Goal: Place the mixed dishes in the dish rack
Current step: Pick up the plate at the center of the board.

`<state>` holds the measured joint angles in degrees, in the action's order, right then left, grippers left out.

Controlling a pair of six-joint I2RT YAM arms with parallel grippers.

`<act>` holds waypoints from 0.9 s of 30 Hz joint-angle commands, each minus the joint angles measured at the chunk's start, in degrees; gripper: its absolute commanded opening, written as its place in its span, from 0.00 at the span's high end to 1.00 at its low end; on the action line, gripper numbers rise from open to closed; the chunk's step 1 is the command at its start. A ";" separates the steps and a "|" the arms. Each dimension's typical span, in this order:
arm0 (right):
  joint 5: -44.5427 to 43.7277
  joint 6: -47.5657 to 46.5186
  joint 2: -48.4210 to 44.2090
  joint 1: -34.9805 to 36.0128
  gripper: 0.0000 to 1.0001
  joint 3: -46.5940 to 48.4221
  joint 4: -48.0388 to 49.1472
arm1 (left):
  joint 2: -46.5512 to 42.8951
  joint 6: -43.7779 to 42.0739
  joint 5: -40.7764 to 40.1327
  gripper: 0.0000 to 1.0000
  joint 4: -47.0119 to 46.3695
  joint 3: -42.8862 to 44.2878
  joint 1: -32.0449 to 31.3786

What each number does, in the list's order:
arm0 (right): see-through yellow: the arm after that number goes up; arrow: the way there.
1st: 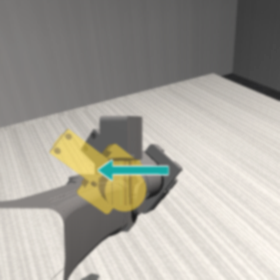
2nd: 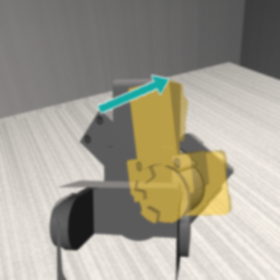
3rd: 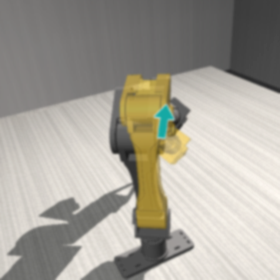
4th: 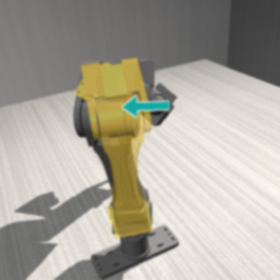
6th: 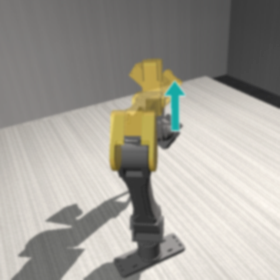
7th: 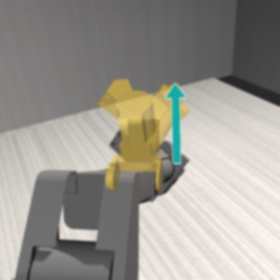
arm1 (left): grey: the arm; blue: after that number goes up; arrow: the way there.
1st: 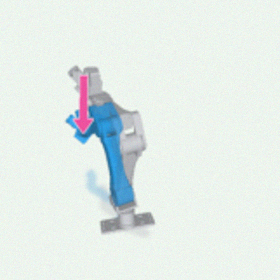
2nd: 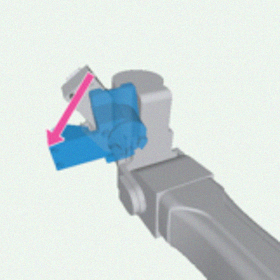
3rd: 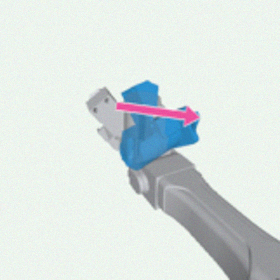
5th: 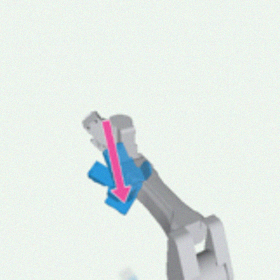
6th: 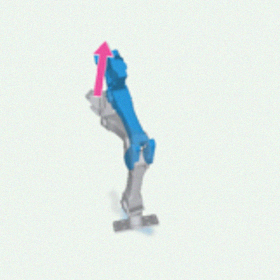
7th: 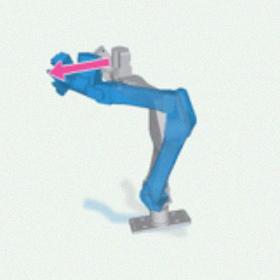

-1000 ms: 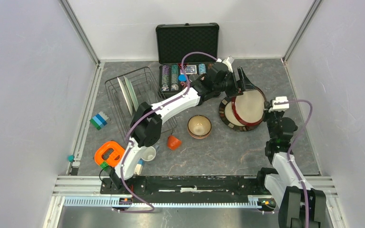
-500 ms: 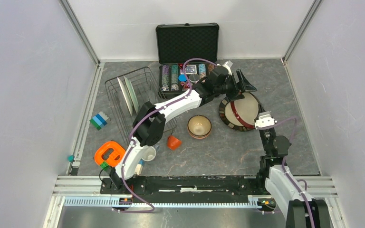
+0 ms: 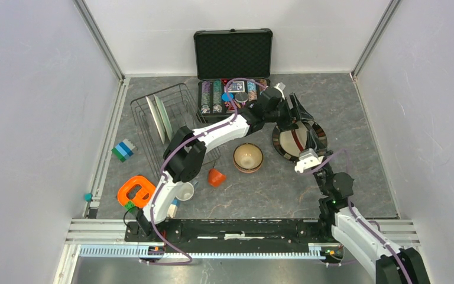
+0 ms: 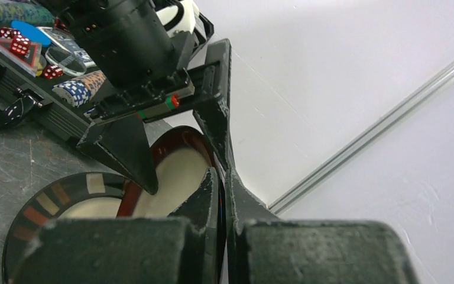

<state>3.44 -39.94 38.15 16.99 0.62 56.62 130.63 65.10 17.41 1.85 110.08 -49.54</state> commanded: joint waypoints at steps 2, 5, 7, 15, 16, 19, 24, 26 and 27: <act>-1.75 -9.27 -2.08 5.12 1.00 -5.41 10.60 | -3.20 -2.51 -1.46 0.18 1.22 -0.75 -0.04; -1.80 -11.66 -2.03 7.25 1.00 -4.69 7.22 | -3.64 -3.62 -1.93 0.19 2.16 -1.04 0.36; -2.79 -13.07 -2.07 9.07 1.00 -4.73 6.10 | -4.34 -4.10 -2.29 0.19 2.57 -1.80 0.71; -8.90 -17.62 0.77 17.91 1.00 -5.23 5.14 | -6.78 -4.10 -2.84 0.40 0.28 -6.67 1.29; -9.55 -18.03 1.31 19.04 1.00 -5.21 5.33 | -6.87 -4.06 -2.82 0.44 0.35 -7.00 1.37; -11.31 -19.37 3.01 21.88 1.00 -5.39 6.09 | -7.43 -4.21 -2.90 0.58 -0.34 -7.93 1.62; -12.78 -20.25 5.18 24.84 1.00 -5.78 7.58 | -7.91 -3.98 -2.54 0.78 -1.60 -9.33 2.21; -13.22 -20.40 5.98 25.70 1.00 -5.99 8.33 | -7.86 -3.76 -2.08 0.86 -1.63 -9.86 2.47; -13.68 -20.33 6.34 26.08 1.00 -6.13 8.73 | -7.87 -3.67 -1.89 0.89 -1.67 -9.95 2.56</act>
<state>-8.19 -58.06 43.55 41.76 0.62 57.36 125.47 64.99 15.44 1.98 101.16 -47.88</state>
